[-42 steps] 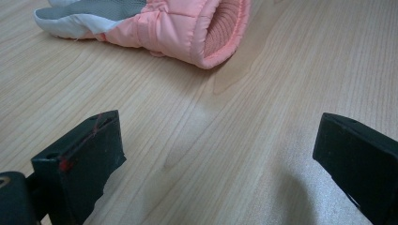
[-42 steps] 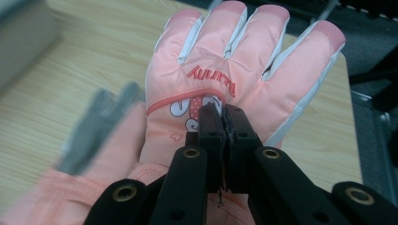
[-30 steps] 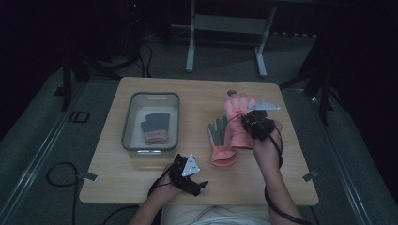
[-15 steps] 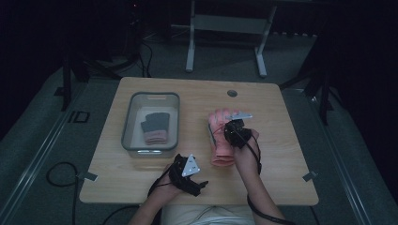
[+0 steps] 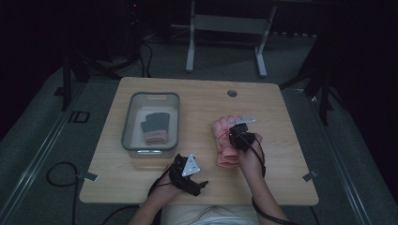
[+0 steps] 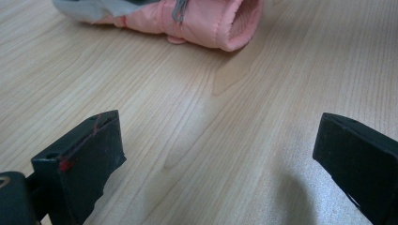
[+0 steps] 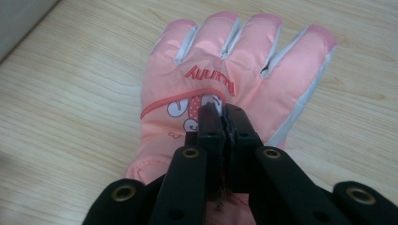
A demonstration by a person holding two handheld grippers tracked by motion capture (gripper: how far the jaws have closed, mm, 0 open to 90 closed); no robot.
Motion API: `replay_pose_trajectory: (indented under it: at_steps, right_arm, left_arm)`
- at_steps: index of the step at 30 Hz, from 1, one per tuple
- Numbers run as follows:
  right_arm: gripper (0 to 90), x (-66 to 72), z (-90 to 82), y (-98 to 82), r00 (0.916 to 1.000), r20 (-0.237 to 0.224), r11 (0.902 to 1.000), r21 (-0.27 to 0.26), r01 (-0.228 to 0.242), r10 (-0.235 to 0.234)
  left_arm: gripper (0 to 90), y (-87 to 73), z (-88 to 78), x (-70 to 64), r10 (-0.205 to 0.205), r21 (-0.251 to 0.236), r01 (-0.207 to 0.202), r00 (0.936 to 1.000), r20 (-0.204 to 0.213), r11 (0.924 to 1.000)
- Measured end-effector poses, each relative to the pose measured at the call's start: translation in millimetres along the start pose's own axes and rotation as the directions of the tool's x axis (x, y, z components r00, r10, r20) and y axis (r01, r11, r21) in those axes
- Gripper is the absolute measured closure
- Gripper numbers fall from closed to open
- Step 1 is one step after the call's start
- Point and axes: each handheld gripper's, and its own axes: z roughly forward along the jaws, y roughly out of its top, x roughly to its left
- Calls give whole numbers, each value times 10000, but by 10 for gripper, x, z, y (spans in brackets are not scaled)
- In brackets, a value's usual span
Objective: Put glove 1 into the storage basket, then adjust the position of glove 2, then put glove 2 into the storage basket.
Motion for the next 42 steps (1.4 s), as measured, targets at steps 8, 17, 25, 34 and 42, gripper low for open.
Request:
replay_pose_trajectory:
  at_steps: [8,17,25,34,42]
  right_arm:
    - [738,13,-38,52,9973,-722,9995,-300,-131,109]
    - [494,-94,-234,114,9873,-1583,9960,-855,-249,111]
    - [242,-281,-304,122,9686,-2477,9931,-1070,-484,205]
    - [156,-389,-417,91,9529,-3031,9878,-1441,-585,122]
    - [151,-533,-519,98,9640,-2644,9749,-2207,-307,-295]
  left_arm:
    - [17,0,-2,4,-24,8,24,10000,2,10000]
    - [17,0,-4,5,-29,0,29,10000,1,10000]
    - [17,-2,-5,-2,-31,-23,31,9999,-116,10000]
    - [17,-3,-20,-13,-122,-251,119,9998,-126,9996]
    - [18,111,-98,-13,-510,-694,493,9984,-237,9964]
